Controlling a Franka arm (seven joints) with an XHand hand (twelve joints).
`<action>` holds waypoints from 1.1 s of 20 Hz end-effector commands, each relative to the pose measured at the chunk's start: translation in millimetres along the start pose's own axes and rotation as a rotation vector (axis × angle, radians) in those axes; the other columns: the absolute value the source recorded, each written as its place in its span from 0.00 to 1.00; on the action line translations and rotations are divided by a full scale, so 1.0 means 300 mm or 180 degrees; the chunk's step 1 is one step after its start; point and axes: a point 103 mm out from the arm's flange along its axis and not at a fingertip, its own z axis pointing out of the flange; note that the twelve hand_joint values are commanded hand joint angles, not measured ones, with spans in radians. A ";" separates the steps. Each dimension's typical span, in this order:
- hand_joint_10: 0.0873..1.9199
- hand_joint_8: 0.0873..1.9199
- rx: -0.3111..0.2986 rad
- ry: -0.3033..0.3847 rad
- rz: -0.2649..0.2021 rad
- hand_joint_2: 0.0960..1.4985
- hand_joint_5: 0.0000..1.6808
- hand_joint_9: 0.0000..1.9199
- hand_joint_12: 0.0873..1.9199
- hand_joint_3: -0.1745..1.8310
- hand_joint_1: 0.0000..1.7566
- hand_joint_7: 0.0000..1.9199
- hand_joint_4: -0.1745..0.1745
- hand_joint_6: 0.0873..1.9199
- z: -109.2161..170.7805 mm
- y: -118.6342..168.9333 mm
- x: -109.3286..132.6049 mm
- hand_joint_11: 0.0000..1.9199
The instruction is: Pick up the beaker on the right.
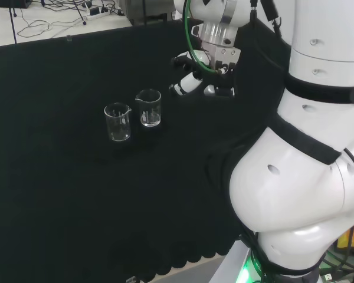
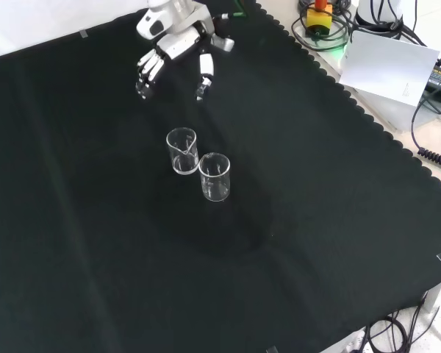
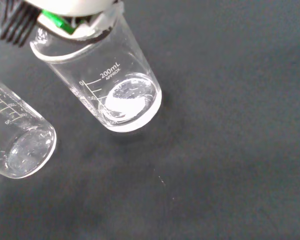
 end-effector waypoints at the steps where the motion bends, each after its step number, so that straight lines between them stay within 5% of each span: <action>1: 0.31 0.27 0.0002 0.0171 -0.0153 0.34 0.18 0.15 0.71 0.38 0.49 0.08 0.48 0.00 0.053 0.051 -0.013 0.00; 10: 0.31 0.28 0.0131 0.0391 -0.0371 0.31 0.20 0.19 0.73 0.40 0.50 0.11 0.48 0.00 0.123 0.098 -0.027 0.00; 22: 0.29 0.28 0.0024 0.0647 -0.0691 0.29 0.21 0.18 0.72 0.41 0.50 0.11 0.48 0.00 0.203 0.137 -0.021 0.00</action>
